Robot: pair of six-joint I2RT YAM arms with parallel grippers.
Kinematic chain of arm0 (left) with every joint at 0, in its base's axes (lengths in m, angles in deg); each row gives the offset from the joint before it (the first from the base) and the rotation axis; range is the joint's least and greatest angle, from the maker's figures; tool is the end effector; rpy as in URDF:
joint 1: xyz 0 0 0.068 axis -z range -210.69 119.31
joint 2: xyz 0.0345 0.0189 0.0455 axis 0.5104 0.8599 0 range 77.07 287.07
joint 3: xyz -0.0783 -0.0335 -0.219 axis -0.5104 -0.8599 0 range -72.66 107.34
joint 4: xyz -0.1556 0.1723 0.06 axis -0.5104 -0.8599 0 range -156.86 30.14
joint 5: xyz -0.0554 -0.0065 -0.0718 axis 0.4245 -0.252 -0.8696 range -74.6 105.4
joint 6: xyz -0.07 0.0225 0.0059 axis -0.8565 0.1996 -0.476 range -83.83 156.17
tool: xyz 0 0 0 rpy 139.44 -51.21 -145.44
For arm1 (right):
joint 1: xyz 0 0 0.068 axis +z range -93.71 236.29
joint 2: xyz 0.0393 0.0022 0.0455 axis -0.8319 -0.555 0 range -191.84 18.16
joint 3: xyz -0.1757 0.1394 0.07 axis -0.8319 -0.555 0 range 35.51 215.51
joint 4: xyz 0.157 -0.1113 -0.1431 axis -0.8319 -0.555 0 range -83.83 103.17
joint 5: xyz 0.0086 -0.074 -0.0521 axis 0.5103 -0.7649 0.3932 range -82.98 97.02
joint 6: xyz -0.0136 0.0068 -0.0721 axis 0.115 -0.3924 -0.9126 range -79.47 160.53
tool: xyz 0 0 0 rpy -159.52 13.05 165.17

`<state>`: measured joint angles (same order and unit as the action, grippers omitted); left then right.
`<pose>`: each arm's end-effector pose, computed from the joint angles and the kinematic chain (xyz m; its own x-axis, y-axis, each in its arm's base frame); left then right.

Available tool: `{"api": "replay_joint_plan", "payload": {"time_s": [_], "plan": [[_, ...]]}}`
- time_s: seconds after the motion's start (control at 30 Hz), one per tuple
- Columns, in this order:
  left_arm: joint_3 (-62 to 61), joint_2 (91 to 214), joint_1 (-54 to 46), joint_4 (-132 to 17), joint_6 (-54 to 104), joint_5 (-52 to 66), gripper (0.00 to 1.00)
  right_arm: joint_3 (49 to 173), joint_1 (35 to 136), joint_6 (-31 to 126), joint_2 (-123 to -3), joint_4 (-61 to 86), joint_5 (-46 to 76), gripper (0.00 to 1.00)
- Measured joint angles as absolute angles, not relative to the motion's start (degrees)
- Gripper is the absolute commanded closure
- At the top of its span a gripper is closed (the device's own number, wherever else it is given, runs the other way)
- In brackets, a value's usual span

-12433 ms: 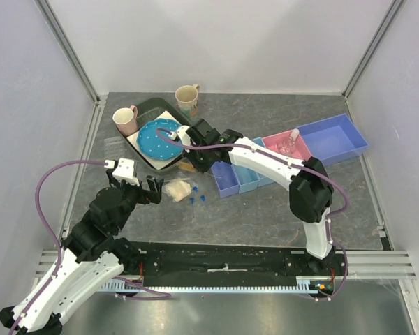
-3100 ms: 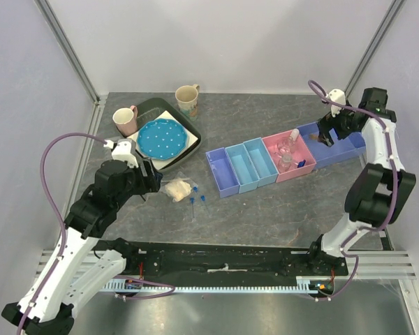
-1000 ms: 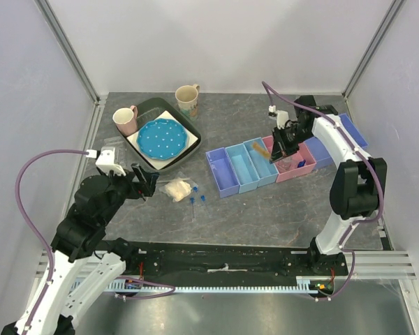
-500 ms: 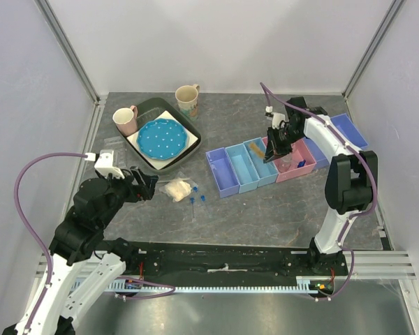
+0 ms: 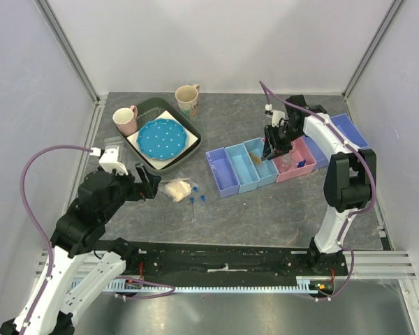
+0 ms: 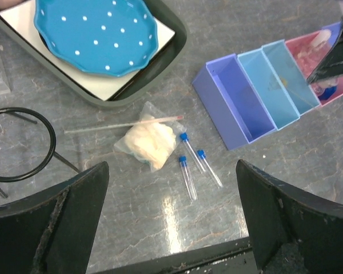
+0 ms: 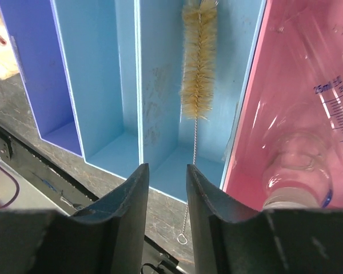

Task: Organize the chemistry lab equipment

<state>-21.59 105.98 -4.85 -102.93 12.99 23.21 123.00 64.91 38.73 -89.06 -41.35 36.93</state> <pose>0.1227 -0.0501 0.3131 -0.4204 -0.2296 -0.8778 0.1655 0.9318 -0.3230 0.3415 0.0828 0.1871 -0.9429 -0.1705 -0.2862 -0.2935 0.8317 0.4713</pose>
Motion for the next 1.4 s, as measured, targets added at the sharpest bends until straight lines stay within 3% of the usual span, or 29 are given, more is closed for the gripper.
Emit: {"api": "replay_joint_plan", "payload": {"time_s": [0.27,0.47,0.63,0.83,1.2,1.4], "plan": [[-15.88,114.09,-4.85,-108.43,13.12,23.45,0.01,127.54,64.91,27.36,-85.39,-43.31,37.78,0.39],[-7.49,122.92,-4.85,-114.25,14.19,28.09,0.02,120.77,64.91,13.22,-71.99,-41.41,44.21,0.2],[-4.1,131.4,-4.89,-118.6,14.32,33.07,0.08,109.23,64.98,8.17,-62.13,-36.06,51.42,0.19],[-4.25,139.81,-8.58,-120.3,14.82,36.07,0.17,101.53,64.96,7.23,-61.24,-30.68,58.17,0.19],[-8.36,148.2,-23.34,-113.13,17.31,31.35,0.3,97.25,64.96,5.88,-60.43,-27.56,62.57,0.18],[-10.59,152.49,-24.04,-110.42,17.45,29.79,0.46,96.51,64.96,5.05,-60.43,-27.53,63.11,0.18]]}}
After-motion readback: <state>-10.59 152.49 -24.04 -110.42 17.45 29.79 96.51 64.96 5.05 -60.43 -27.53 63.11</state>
